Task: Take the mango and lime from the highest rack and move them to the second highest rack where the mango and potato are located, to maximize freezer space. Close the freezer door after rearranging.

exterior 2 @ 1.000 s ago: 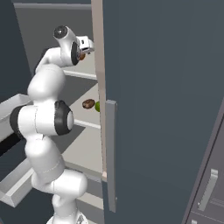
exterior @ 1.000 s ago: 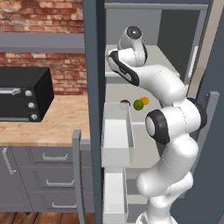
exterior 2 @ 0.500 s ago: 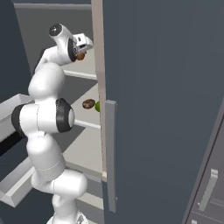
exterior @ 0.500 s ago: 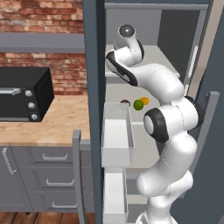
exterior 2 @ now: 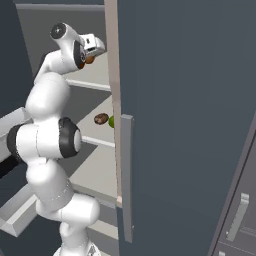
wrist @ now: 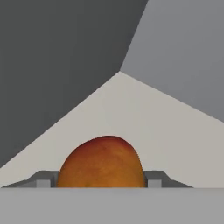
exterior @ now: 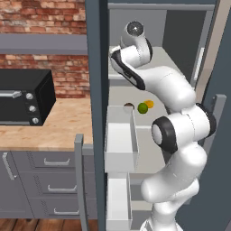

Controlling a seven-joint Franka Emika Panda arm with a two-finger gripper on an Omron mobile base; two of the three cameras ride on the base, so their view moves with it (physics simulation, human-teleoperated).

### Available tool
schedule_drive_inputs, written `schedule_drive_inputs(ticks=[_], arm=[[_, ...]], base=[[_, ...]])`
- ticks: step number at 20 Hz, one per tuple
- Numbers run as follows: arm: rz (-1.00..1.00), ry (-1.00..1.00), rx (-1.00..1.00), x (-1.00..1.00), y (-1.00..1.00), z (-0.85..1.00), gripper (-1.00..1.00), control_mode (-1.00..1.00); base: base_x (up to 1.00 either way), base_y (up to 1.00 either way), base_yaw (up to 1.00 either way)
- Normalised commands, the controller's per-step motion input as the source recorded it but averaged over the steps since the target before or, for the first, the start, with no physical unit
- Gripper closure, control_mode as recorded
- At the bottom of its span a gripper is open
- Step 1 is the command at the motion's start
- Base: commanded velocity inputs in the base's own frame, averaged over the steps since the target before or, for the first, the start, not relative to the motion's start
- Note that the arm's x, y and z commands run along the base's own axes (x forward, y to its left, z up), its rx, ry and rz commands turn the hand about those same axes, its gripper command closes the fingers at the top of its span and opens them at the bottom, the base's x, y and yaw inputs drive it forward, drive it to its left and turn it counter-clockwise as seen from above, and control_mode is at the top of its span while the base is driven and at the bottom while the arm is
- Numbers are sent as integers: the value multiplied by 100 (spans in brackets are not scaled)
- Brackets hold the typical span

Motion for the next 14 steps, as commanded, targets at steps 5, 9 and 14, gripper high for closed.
schedule_drive_inputs(ticks=[5, 9, 14], arm=[[0, -29, 14, -63, -19, -2, 100, -100], [0, -7, 12, -76, -23, 40, 100, -100], [0, 6, 4, -81, -6, 59, 100, -100]], base=[[0, 0, 0], [0, 0, 0], [0, 0, 0]])
